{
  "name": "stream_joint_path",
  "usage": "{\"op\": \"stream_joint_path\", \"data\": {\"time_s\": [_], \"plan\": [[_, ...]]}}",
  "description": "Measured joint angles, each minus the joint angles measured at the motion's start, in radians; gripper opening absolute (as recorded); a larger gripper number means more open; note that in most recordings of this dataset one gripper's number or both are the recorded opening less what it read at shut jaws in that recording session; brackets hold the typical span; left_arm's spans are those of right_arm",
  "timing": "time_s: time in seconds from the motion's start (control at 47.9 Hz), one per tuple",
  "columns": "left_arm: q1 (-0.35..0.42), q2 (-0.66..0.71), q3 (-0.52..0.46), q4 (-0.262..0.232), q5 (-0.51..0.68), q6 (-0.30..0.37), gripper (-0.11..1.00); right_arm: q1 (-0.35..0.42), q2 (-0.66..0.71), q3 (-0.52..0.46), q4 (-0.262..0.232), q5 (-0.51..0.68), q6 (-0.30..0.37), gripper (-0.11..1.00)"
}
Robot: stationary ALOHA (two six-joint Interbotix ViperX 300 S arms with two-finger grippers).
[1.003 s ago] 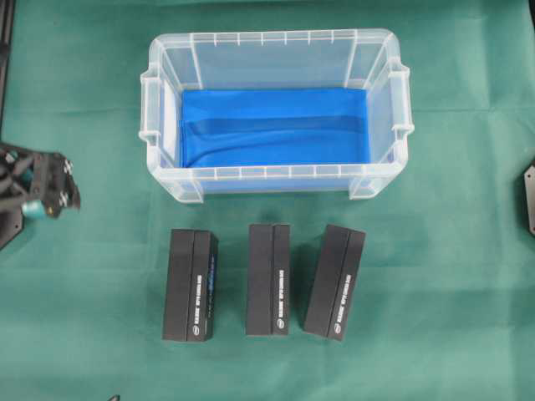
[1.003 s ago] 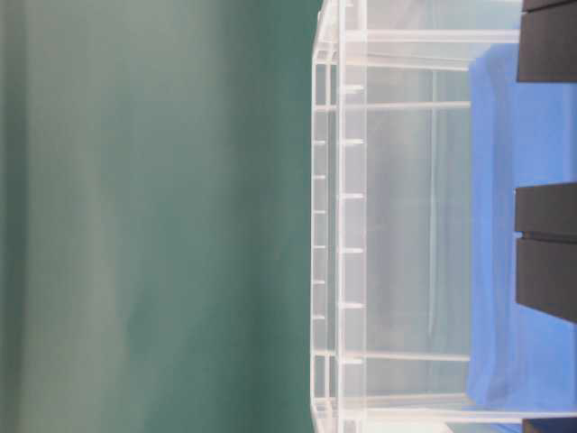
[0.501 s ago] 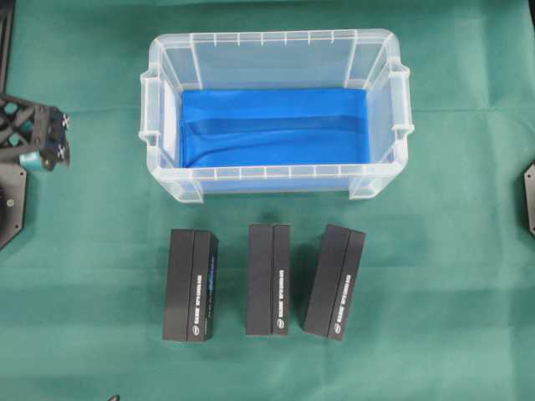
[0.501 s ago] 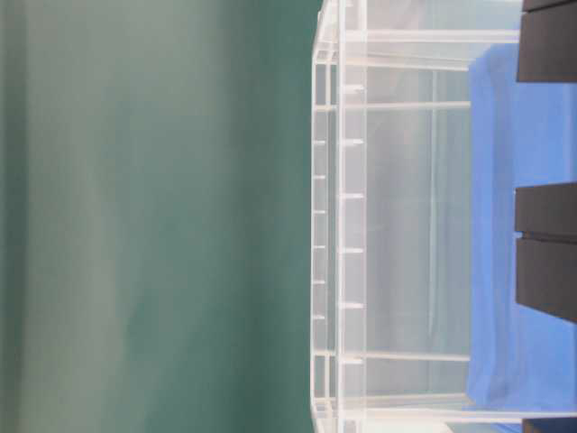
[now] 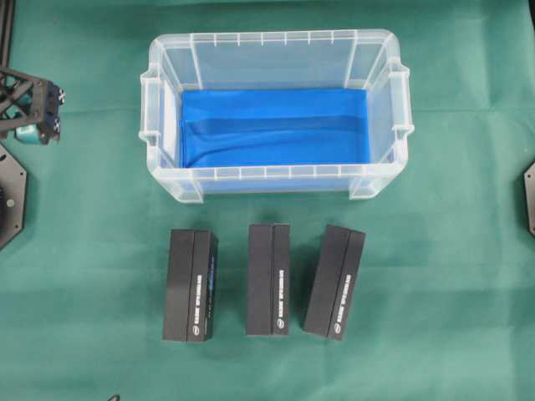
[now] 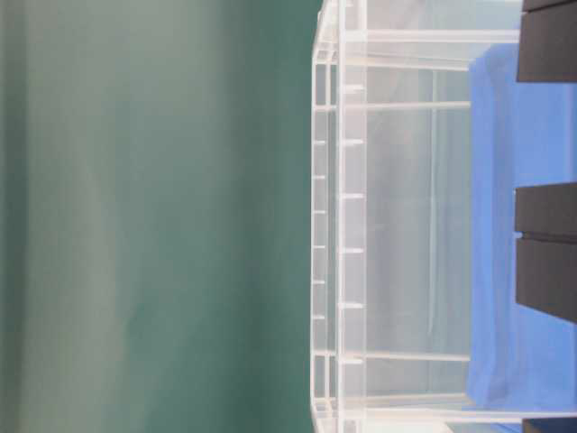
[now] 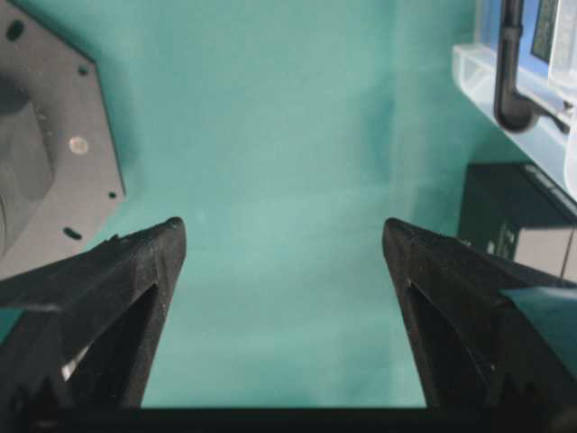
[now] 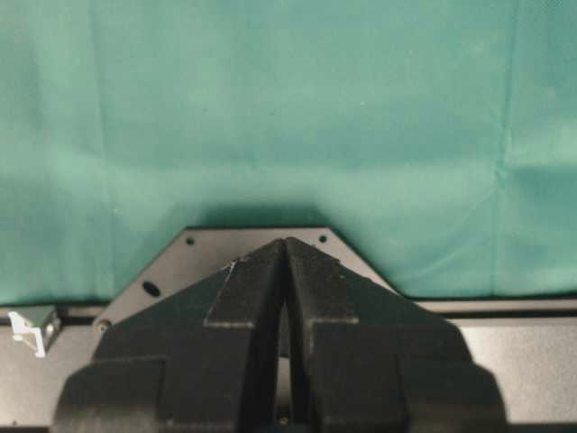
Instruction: Take the box out of the case with the left arm.
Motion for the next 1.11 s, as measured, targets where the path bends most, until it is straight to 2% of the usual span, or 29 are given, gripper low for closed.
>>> {"op": "stream_joint_path", "data": {"time_s": [0.355, 1.107], "plan": [[0.026, 0.058, -0.035, 0.002, -0.002, 0.048, 0.87, 0.000, 0.000, 0.002, 0.000, 0.000, 0.000, 0.07], [0.049, 0.077, -0.051, 0.000, -0.003, 0.049, 0.87, 0.000, 0.000, 0.005, 0.000, 0.032, 0.000, 0.07]]}}
